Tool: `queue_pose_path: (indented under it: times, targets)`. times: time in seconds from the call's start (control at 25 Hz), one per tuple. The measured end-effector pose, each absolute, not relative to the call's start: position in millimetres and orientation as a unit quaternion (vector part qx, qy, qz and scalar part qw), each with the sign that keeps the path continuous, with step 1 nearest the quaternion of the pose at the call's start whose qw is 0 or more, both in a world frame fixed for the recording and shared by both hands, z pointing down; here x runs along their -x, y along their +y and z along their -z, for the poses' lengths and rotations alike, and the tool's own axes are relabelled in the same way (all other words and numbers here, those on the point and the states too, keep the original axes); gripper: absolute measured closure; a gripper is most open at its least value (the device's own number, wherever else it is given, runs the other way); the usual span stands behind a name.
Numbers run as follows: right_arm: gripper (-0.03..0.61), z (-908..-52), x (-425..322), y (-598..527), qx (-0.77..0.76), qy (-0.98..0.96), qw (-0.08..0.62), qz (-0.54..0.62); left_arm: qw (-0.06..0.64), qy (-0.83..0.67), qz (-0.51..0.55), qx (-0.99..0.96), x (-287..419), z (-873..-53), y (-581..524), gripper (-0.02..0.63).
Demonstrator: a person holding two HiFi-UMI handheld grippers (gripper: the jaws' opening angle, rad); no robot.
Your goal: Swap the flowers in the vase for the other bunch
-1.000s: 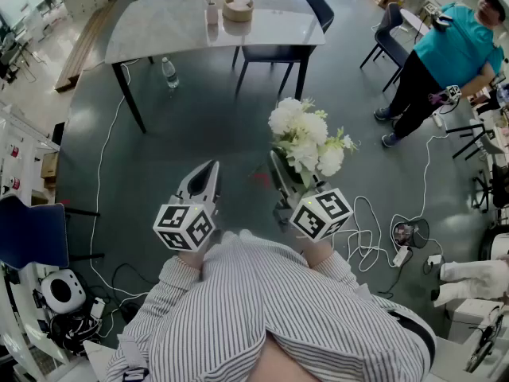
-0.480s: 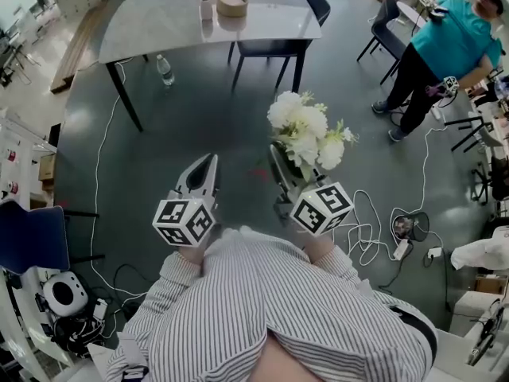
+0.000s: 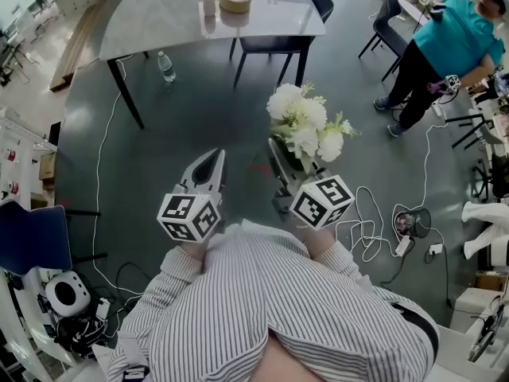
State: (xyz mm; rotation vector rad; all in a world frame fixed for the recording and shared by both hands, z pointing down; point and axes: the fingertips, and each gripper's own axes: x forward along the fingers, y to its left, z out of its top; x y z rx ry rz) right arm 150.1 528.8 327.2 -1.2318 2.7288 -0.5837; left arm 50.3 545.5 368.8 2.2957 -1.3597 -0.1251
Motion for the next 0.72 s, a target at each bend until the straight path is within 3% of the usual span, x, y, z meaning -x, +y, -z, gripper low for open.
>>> queue_pose_path:
  times: [0.72]
  targets:
    - [0.555, -341, -121, 498, 0.421, 0.881, 0.057, 0.207, 0.239, -0.467, 0.055, -0.849, -23, -373, 501, 0.601]
